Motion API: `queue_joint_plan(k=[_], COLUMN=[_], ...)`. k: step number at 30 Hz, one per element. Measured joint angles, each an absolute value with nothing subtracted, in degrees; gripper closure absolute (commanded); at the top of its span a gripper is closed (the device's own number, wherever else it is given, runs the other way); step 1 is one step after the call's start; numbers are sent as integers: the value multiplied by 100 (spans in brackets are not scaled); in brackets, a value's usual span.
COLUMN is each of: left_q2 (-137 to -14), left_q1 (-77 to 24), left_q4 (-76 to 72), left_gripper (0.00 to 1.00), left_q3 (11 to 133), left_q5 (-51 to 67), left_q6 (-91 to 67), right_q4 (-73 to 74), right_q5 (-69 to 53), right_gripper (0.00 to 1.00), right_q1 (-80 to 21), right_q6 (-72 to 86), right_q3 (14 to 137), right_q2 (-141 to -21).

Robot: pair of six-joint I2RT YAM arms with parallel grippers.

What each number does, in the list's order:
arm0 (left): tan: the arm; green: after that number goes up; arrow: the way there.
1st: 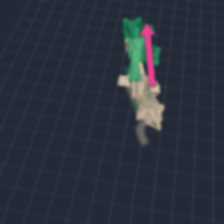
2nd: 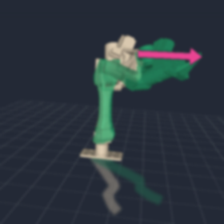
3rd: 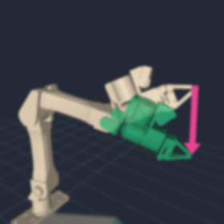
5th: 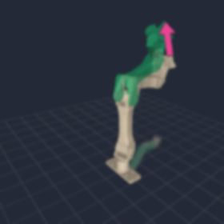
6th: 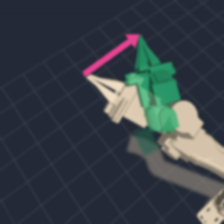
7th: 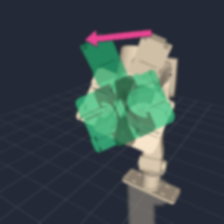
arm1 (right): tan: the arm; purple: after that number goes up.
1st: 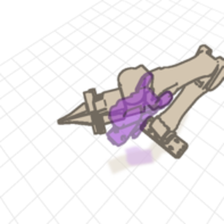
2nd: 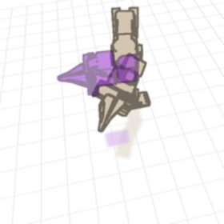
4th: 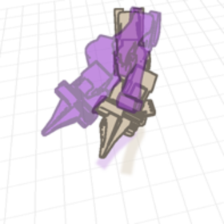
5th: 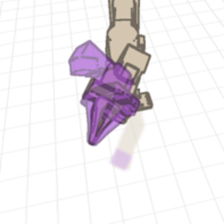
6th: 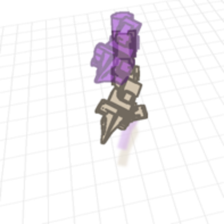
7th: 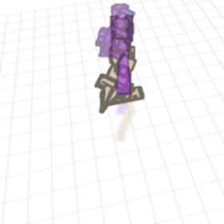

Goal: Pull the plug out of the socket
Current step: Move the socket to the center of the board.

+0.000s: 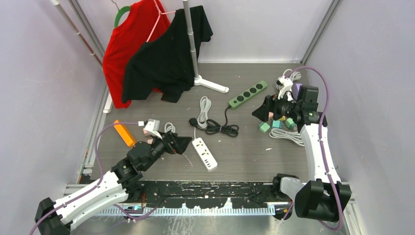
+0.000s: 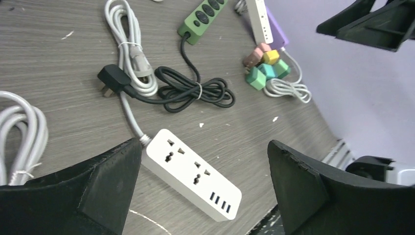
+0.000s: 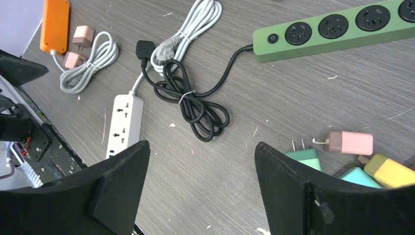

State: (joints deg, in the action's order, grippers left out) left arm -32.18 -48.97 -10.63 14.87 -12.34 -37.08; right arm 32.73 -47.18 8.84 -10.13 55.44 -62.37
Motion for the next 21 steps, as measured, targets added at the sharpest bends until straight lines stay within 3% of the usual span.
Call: queue_joint_plan(k=[6, 12, 15, 17, 21], left_q2=[-3208, -4316, -5231, -6080, -7037], left_q1=[-4895, -5111, -5857, -6593, -7002], left_q4=[-943, -405, 786, 2051, 3242], left_gripper=[3, 1, 0, 1, 1], left_q3=[1367, 1662, 2521, 3736, 5103], left_q5=[-1055, -1140, -1920, -2805, -3435], left_q6=[-4528, -5404, -5957, -6613, -7177], right_q4=[3271, 3267, 3264, 3260, 3258], right_q5=[-4729, -4727, -4724, -4724, -4724], right_gripper=[17, 17, 17, 17, 17], right_q1=[884, 886, 884, 886, 886], right_q6=[-1013, -1013, -1013, -1013, -1013], right_q3=[5533, 5533, 5533, 5531, 5531], right_q2=[-6278, -6292, -6292, -6292, -6292])
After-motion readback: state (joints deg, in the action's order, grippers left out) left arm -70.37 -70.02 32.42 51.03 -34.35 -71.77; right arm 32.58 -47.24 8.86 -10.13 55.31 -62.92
